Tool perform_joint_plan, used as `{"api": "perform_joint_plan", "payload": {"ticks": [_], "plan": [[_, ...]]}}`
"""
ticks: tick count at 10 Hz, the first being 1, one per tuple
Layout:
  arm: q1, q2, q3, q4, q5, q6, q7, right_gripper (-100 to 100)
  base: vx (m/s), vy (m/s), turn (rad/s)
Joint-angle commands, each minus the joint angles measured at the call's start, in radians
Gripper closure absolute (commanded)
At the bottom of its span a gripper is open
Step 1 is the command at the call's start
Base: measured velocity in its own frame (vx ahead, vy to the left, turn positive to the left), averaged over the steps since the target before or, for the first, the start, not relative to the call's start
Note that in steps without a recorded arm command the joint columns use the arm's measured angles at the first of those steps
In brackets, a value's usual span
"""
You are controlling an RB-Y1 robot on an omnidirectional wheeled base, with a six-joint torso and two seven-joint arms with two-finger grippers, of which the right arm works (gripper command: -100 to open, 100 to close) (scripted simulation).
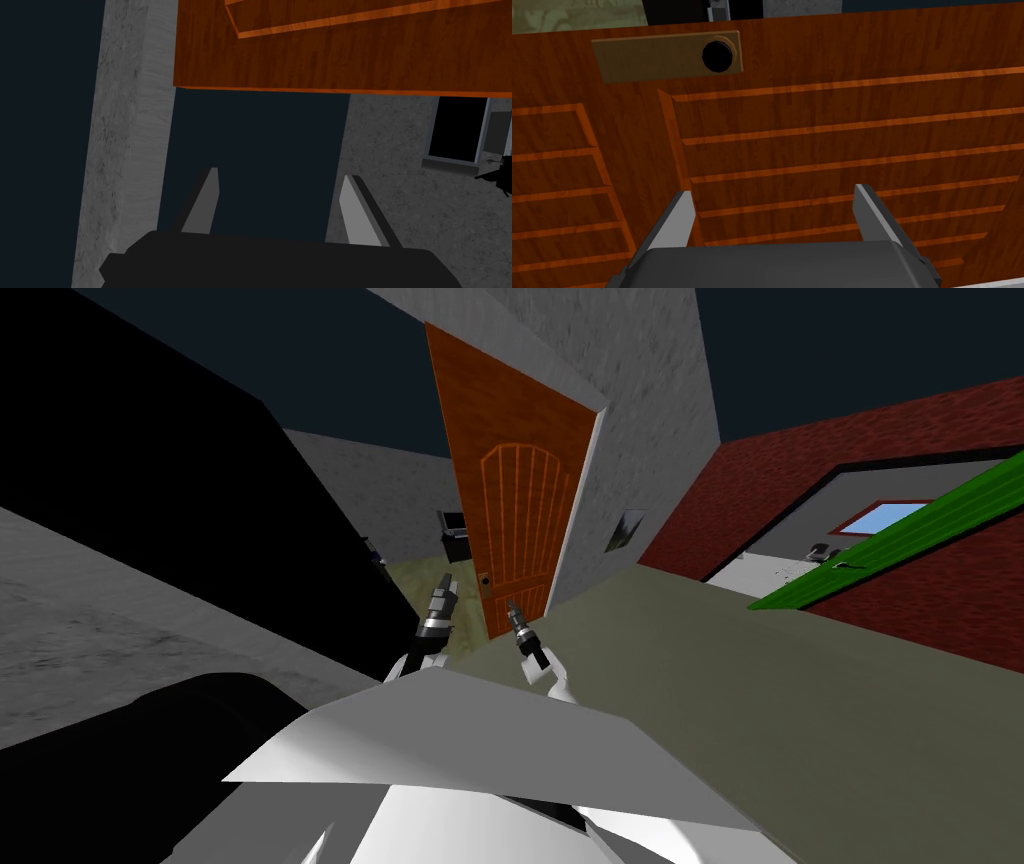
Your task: Push the door open
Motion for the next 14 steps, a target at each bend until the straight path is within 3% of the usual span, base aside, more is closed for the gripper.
{"api": "perform_joint_plan", "payload": {"ticks": [1, 8, 10, 14], "plan": [[-0.021, 0.004, 0.024, 0.039, -0.001, 0.005, -0.009, -100, 0.113, 0.103, -0.086], [-0.089, 0.031, 0.1, 0.168, -0.002, 0.019, -0.035, -100, 0.138, 0.098, -0.064], [-0.084, 0.013, 0.089, 0.161, -0.001, 0.019, -0.031, -100, 0.085, 0.062, 0.016], [-0.09, 0.002, 0.077, 0.177, 0.0, 0.018, -0.026, -100, 0.135, 0.132, 0.023]]}}
